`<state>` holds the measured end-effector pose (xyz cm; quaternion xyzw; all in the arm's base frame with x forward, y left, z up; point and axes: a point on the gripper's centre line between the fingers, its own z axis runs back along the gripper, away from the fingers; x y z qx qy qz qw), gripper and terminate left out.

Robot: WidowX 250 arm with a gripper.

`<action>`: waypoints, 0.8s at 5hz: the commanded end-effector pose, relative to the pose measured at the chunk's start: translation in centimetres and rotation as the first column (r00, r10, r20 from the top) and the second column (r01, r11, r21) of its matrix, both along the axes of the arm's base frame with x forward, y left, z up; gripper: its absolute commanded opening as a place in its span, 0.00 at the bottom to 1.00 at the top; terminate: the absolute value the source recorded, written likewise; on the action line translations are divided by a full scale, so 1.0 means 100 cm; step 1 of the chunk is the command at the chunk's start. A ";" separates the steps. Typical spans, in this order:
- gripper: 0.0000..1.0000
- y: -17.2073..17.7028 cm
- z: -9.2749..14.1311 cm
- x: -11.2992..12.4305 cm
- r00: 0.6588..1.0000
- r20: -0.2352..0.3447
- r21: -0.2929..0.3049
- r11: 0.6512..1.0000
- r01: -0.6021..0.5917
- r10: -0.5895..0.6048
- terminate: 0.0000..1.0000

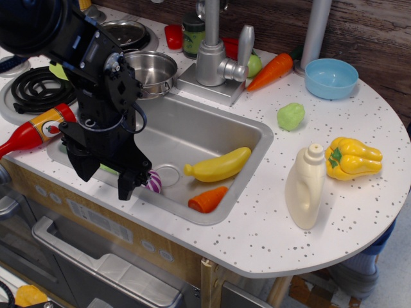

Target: Put broccoli in pot or pan

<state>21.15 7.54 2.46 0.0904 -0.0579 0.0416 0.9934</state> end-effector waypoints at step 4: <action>1.00 -0.043 0.053 0.094 0.996 0.047 0.067 0.995 0.070 -0.073 0.00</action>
